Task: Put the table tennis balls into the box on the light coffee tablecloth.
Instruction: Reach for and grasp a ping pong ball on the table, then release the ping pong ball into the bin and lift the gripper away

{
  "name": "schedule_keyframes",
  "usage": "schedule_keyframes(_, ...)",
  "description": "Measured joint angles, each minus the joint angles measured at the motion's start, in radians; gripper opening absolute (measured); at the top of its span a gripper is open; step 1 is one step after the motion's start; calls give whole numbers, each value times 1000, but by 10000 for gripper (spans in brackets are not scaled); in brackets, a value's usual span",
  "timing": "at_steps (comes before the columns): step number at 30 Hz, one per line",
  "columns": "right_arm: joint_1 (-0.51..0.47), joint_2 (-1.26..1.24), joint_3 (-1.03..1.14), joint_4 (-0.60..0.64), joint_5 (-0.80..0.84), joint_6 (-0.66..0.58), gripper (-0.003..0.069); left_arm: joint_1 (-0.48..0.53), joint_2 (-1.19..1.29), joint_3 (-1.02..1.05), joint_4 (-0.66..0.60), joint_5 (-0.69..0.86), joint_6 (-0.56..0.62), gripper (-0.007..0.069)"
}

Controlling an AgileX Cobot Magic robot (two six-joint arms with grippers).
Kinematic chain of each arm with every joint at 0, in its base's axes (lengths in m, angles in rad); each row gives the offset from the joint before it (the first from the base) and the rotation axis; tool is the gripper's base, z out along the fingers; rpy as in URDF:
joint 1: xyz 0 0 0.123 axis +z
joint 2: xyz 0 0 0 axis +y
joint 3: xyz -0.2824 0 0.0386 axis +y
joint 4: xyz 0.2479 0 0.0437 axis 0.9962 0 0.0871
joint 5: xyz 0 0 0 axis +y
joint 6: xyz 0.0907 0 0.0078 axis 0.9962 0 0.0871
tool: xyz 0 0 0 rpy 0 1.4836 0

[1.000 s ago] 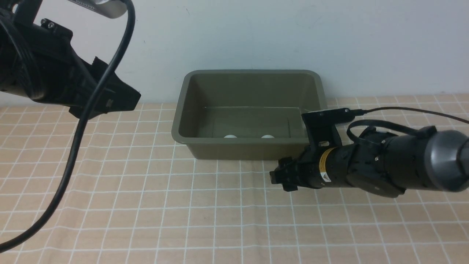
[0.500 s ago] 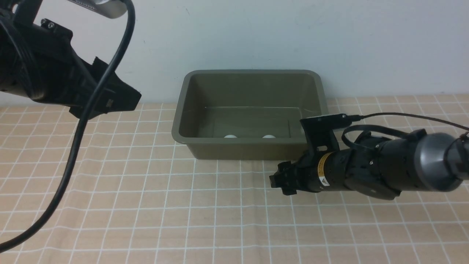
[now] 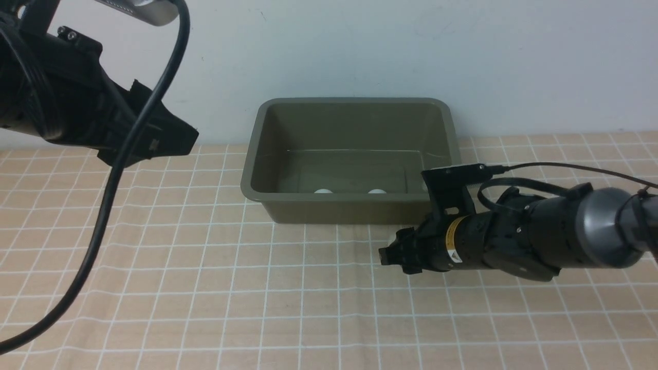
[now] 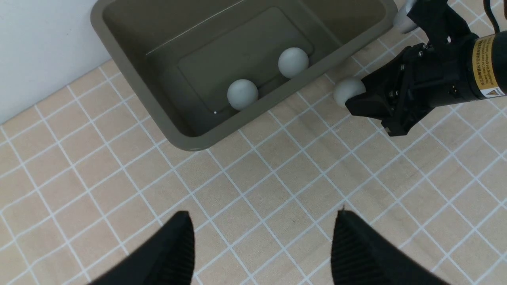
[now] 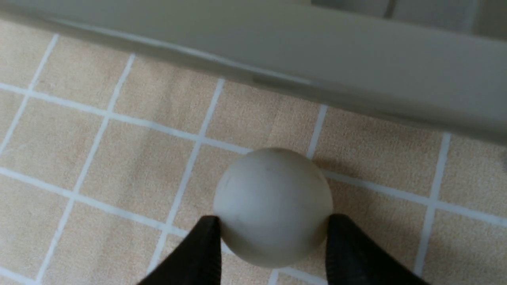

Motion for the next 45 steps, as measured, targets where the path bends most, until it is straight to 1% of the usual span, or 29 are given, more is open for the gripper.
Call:
schedule_keyframes(7,-4,1,0,-22,10,0,313,0,0,0,0,0,0,386)
schedule_keyframes(15,-7,-63,1,-74,131,-4,313,0,0,0,0,0,0,386)
schedule_keyframes(21,52,-189,1,-68,287,-55,313,0,0,0,-1,0,0,386)
schedule_keyframes(24,104,-245,1,-25,389,-112,313,0,0,0,-1,0,0,386)
schedule_keyframes(27,143,-287,1,25,450,-174,313,0,0,0,-1,0,0,386)
schedule_keyframes(33,192,-363,2,66,468,-222,313,0,0,0,-1,0,0,386)
schedule_keyframes(37,193,-397,2,68,467,-223,313,0,0,0,-1,0,0,386)
schedule_keyframes(45,193,-421,-22,56,409,-225,313,0,0,0,-1,0,0,386)
